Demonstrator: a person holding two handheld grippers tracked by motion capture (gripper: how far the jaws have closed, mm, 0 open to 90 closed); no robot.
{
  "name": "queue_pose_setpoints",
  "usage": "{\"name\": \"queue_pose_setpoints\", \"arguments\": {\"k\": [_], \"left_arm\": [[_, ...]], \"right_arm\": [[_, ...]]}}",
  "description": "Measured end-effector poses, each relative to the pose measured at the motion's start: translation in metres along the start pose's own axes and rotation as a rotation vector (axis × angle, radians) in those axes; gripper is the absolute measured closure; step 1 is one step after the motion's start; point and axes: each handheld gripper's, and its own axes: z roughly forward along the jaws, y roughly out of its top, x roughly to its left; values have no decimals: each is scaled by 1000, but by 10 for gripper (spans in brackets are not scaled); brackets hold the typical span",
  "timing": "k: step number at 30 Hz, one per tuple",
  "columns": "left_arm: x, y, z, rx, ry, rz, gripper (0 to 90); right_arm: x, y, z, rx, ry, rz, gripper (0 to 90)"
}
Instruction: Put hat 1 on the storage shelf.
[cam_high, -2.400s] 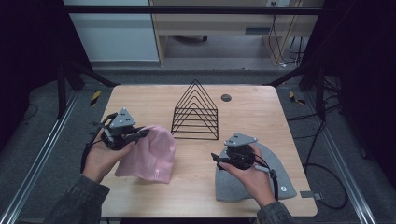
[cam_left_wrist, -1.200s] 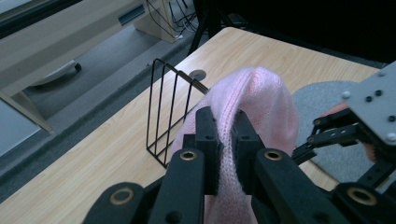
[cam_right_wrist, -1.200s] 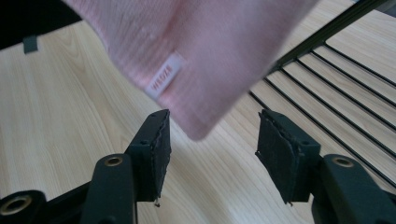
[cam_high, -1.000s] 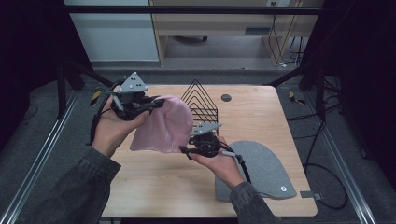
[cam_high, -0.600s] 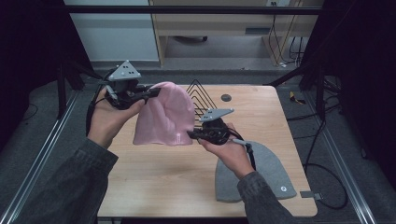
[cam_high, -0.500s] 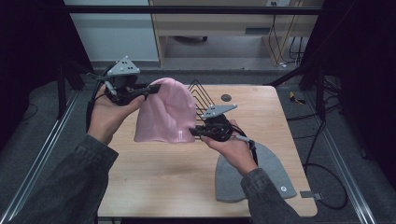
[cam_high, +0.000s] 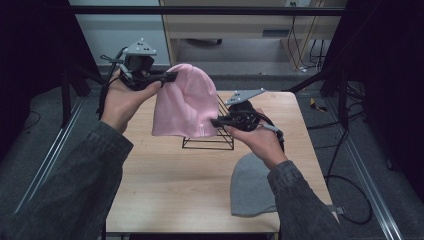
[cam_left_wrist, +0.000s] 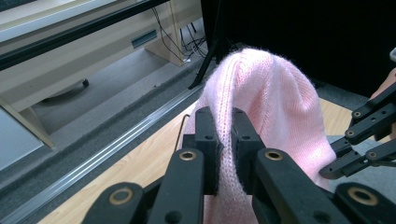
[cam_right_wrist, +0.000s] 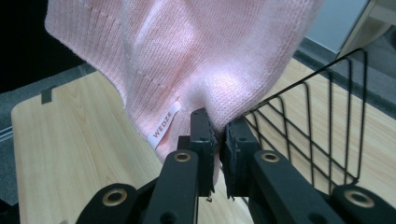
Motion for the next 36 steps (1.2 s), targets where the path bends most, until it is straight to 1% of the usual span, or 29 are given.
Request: {"name": "queue_pose_setpoints", "arguments": {"k": [5, 11, 13, 16, 18, 21, 25, 27, 28, 31, 33, 36], "left_arm": [[5, 8, 14, -4, -11, -9, 840], [15, 20, 36, -11, -13, -41, 840], [18, 25, 44, -9, -9, -49, 840], [24, 29, 53, -15, -7, -58, 840], [27, 31, 58, -24, -8, -67, 840], [31, 31, 66, -19, 1, -60, 840], [40, 31, 77, -16, -4, -78, 839], [42, 31, 81, -19, -6, -73, 839], [43, 31, 83, -21, -7, -69, 839], [43, 30, 89, -30, -15, -68, 839], [42, 28, 93, -15, -10, -53, 839], [41, 25, 98, -15, -13, -52, 839]], "right_arm": [[-14, 7, -3, -17, -9, 20, 840], [-35, 12, -4, -22, -34, 50, 840], [-44, 13, -2, -25, -44, 66, 840], [-56, 13, 0, -43, -57, 92, 840], [-63, 12, 1, -49, -66, 111, 839], [-72, 9, 3, -47, -86, 130, 840], [-84, 7, 2, -53, -112, 141, 839], [-88, 9, 1, -54, -124, 148, 840], [-90, 9, 1, -51, -133, 142, 840], [-92, 8, 3, -53, -138, 138, 840], [-91, 7, 5, -38, -146, 124, 840], [-88, 6, 8, -31, -150, 113, 840]]}}
